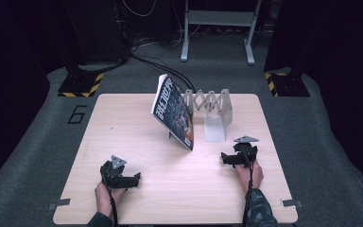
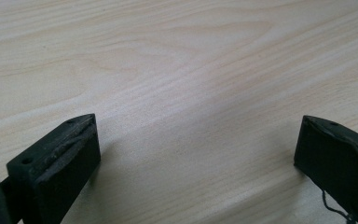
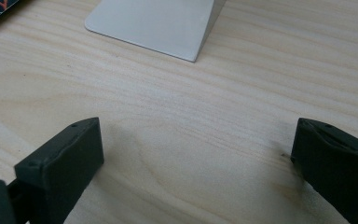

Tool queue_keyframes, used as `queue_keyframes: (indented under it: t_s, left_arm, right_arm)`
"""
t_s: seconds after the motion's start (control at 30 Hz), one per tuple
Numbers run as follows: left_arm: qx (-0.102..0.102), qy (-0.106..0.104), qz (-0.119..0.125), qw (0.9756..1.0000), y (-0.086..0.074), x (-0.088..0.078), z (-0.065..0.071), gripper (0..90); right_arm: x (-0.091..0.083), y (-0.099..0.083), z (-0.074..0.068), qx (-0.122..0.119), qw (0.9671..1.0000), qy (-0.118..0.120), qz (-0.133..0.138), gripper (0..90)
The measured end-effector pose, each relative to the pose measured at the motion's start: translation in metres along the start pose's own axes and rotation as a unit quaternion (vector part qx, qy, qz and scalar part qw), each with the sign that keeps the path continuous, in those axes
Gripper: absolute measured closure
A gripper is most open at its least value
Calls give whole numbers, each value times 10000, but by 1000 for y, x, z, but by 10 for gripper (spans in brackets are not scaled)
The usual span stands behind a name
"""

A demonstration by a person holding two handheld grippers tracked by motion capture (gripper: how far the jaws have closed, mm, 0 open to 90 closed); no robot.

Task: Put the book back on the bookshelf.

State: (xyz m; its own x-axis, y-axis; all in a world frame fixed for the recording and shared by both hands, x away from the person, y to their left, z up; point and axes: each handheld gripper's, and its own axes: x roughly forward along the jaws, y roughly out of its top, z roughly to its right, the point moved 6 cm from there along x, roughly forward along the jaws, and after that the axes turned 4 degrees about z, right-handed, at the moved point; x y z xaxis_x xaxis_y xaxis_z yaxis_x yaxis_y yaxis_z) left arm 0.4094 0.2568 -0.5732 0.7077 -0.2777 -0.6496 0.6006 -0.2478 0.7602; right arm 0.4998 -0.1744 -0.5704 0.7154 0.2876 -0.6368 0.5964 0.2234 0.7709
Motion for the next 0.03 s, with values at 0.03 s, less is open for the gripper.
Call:
queue_keyframes:
  t_s: [0.03]
  left_arm:
    - [0,1,0,10000,0,0,0,1]
  right_arm:
    - [0,0,0,0,10000,1,0,17]
